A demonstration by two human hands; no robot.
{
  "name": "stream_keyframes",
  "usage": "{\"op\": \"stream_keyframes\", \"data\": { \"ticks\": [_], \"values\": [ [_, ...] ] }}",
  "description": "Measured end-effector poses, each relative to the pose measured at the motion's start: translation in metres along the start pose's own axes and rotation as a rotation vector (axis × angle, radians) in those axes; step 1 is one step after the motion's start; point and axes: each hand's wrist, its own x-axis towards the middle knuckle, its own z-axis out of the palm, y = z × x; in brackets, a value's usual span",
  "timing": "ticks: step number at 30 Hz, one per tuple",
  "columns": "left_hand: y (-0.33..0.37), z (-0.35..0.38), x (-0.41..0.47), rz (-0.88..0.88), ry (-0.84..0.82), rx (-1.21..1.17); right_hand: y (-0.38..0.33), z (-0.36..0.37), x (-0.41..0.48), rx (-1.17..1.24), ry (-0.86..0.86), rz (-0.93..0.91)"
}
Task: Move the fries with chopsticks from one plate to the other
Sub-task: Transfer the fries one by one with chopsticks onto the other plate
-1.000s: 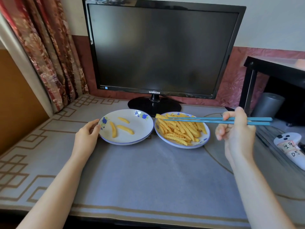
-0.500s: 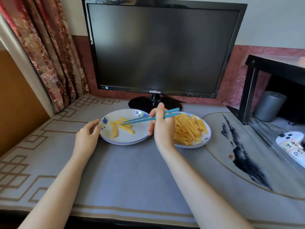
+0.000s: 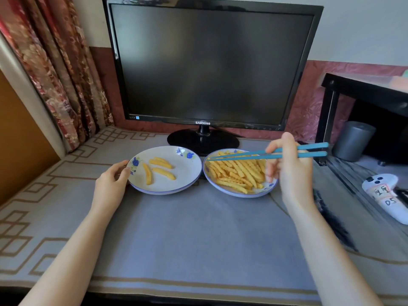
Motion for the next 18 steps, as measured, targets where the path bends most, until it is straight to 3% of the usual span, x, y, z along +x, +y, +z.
{"op": "stream_keyframes", "data": {
  "ticks": [8, 18],
  "values": [
    [0.003, 0.001, -0.002, 0.008, 0.007, 0.007, -0.010, -0.059, -0.008, -0.136, -0.030, -0.018],
    [0.002, 0.001, -0.002, 0.014, 0.006, -0.002, -0.014, -0.056, -0.018, -0.237, -0.047, -0.087]
  ]
}}
